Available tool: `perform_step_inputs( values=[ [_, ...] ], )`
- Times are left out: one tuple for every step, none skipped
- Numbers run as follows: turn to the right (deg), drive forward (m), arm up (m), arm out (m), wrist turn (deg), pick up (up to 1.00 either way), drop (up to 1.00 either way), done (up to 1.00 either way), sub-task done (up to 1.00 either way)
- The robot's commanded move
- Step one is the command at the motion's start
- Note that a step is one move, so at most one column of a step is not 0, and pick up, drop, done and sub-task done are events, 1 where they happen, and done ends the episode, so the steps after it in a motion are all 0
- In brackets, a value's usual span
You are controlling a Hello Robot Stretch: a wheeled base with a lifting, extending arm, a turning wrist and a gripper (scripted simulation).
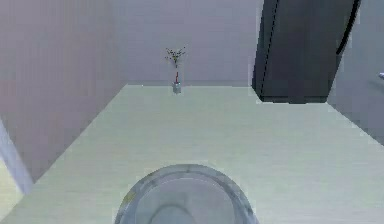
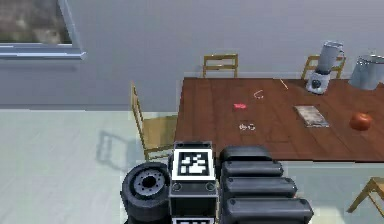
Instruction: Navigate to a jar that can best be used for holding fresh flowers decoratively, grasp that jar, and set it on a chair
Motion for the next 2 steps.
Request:
perform_step_inputs(
  values=[
    [36.0,0.0,0.0,0.0,0.0,0.0,0.0,0.0,0.0],
    [3.0,0.0,0.0,0.0,0.0,0.0,0.0,0.0,0.0]
  ],
)
